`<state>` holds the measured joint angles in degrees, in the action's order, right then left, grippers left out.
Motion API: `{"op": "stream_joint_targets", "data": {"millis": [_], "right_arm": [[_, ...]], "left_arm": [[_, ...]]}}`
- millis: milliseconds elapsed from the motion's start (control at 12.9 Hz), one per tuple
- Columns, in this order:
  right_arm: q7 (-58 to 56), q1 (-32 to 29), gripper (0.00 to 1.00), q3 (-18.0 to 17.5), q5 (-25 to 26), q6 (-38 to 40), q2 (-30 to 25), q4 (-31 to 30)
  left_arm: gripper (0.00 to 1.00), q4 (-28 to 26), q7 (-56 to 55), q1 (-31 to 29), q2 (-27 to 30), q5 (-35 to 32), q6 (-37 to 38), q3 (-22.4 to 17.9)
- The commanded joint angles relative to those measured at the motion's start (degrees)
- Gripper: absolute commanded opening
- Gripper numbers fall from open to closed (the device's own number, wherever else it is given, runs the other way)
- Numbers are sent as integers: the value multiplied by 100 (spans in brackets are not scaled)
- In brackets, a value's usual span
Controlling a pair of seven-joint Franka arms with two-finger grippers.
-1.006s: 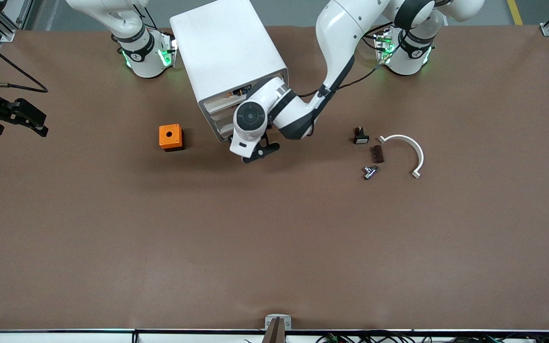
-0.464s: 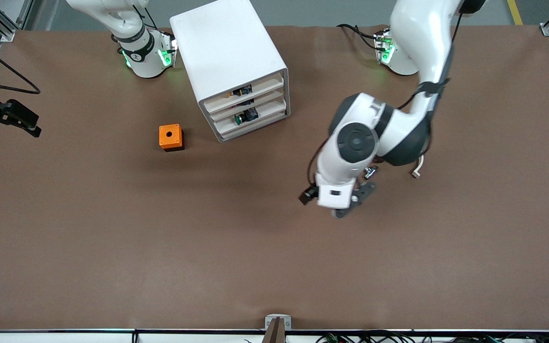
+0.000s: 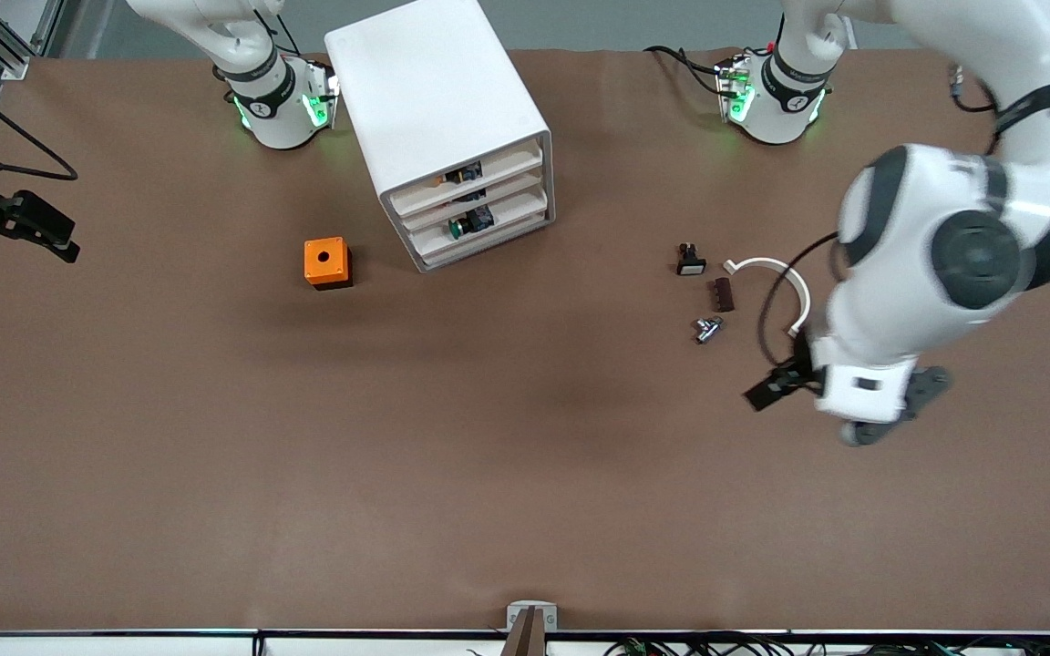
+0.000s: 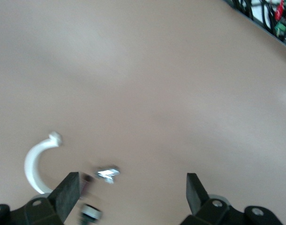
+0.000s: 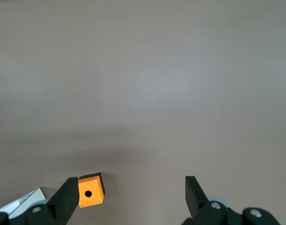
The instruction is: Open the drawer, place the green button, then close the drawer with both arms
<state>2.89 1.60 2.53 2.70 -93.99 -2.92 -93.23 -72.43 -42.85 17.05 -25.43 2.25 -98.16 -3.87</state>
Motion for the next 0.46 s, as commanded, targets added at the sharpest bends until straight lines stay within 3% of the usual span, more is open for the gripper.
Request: {"op": "stream_joint_targets", "data": {"millis": [0, 387], "right_arm": [[-52, -108, 100, -68, -112, -14, -86, -81], [-61, -108, 100, -60, -112, -14, -86, -81]], "left_arm": [[100, -175, 1126, -586, 485, -93, 243, 70], [100, -210, 2237, -1229, 1074, -32, 823, 97]]}}
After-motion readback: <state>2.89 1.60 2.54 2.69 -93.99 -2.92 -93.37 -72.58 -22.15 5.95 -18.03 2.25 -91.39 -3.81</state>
